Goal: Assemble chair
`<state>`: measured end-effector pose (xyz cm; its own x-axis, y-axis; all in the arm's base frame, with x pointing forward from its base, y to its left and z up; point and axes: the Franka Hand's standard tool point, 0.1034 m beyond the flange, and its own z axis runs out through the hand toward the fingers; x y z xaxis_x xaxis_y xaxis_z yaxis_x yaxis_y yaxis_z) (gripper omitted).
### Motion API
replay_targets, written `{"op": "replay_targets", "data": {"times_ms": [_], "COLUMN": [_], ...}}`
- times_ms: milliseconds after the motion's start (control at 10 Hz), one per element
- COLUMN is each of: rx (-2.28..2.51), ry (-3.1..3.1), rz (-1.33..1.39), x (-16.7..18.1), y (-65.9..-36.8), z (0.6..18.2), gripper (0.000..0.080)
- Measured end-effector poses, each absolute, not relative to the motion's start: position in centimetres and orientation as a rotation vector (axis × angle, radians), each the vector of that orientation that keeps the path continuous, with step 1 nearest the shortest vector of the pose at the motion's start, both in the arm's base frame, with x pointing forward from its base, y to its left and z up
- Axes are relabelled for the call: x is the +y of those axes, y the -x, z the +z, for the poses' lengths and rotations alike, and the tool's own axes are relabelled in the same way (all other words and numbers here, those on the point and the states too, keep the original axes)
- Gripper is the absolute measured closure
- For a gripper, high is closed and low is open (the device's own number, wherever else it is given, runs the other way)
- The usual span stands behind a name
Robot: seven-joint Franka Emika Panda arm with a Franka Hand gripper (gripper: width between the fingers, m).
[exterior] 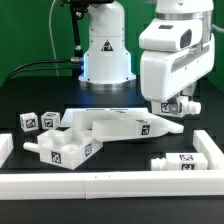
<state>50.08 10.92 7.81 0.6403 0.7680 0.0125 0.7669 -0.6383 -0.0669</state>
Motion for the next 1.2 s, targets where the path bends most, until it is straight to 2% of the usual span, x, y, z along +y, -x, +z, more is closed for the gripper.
{"op": "replay_targets", "data": {"times_ms": [200,400,900,1100,1200], "rx": [-1.296,-1.226,-1.172,-1.027,-1.028], "ry": [2.791,2.813,2.835,2.885,2.884], "rz": [0.009,0.051,0.053,0.014,-0.002], "x": [11.3,13.3,13.7,15.6,16.1], "y": [-49.2,-45.7,-44.9,-41.4,-41.0], "z": [7.3,6.2,5.9,4.2,3.8], "gripper": [0.0515,0.0515,0.0515,0.0515,0.0515]}}
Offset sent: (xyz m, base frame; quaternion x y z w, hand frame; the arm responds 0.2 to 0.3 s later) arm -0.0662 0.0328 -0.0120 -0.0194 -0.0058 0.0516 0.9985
